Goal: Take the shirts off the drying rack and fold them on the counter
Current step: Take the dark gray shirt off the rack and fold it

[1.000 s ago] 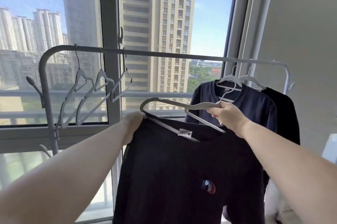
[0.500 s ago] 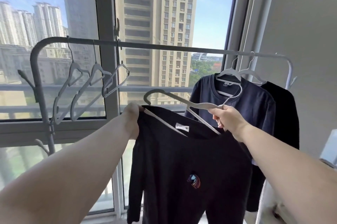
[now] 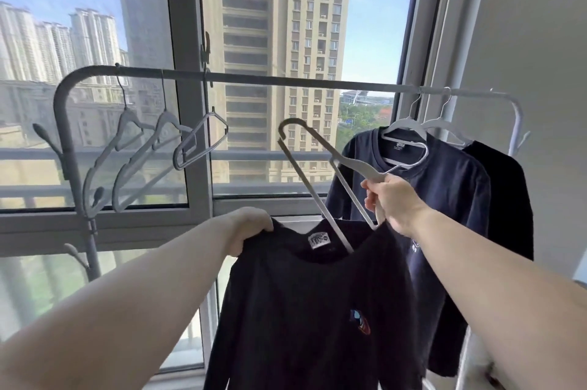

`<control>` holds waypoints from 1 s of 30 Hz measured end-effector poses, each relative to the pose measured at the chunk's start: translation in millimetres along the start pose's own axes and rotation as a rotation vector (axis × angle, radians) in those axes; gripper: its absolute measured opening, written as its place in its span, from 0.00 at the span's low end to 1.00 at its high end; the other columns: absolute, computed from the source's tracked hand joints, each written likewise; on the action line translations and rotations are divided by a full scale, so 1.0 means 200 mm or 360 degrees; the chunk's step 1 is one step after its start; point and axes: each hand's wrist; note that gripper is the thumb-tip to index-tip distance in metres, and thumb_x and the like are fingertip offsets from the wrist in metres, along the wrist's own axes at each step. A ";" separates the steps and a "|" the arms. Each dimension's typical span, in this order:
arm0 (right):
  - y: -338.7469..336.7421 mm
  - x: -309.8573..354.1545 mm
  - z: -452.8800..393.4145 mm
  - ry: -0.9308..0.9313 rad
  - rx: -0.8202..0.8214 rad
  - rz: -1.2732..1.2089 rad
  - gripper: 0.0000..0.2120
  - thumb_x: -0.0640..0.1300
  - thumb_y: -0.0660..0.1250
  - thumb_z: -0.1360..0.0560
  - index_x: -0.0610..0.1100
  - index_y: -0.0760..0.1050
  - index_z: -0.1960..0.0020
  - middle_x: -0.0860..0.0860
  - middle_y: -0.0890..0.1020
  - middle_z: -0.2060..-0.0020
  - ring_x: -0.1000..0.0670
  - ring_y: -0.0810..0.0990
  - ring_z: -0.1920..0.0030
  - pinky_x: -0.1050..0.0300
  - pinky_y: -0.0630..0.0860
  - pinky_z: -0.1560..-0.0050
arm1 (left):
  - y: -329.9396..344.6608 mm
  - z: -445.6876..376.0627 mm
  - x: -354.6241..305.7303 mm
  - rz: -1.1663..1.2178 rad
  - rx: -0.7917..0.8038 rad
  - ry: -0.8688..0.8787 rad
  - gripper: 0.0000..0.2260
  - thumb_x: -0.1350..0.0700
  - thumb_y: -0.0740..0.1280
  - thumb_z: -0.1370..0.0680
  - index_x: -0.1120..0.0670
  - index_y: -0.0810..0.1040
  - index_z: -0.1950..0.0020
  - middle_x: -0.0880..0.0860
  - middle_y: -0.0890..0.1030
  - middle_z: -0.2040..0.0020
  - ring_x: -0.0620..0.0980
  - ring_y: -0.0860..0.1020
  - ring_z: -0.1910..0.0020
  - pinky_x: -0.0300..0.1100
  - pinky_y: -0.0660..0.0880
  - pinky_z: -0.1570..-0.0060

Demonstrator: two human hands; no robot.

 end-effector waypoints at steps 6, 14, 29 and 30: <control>0.18 0.14 -0.04 -0.0273 0.0197 0.0498 0.06 0.41 0.60 0.19 0.44 0.75 0.51 0.48 0.81 0.63 0.51 0.78 0.68 0.55 0.78 0.60 | 0.21 0.07 -0.14 0.0145 -0.0057 0.0241 0.12 0.58 0.58 0.21 0.56 0.74 0.63 0.54 0.78 0.65 0.51 0.75 0.65 0.41 0.72 0.59; 0.15 0.11 -0.06 -0.0091 0.0496 0.0608 0.11 0.35 0.58 0.20 0.46 0.75 0.55 0.48 0.76 0.67 0.54 0.70 0.72 0.62 0.70 0.67 | 0.26 0.00 -0.27 -0.0448 -0.0460 0.1044 0.33 0.61 0.60 0.21 0.42 0.47 0.22 0.50 0.72 0.46 0.50 0.77 0.61 0.36 0.72 0.67; -0.16 -0.07 -0.03 0.0115 0.0435 0.0570 0.08 0.41 0.60 0.19 0.42 0.76 0.54 0.46 0.80 0.59 0.49 0.77 0.58 0.57 0.76 0.57 | 0.47 -0.06 -0.25 -0.0382 -0.0472 0.0954 0.12 0.64 0.59 0.23 0.53 0.65 0.43 0.56 0.74 0.58 0.50 0.73 0.63 0.42 0.71 0.64; -0.17 -0.05 -0.03 0.0147 0.0368 0.0410 0.08 0.41 0.58 0.19 0.42 0.74 0.54 0.45 0.79 0.57 0.48 0.76 0.56 0.56 0.76 0.58 | 0.48 -0.06 -0.23 -0.0416 -0.0444 0.0875 0.11 0.64 0.60 0.26 0.53 0.68 0.46 0.55 0.74 0.58 0.51 0.73 0.62 0.43 0.71 0.62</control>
Point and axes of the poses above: each hand's wrist, its own z-axis away from the middle knuckle, its own y-axis out of the palm, x = y × z
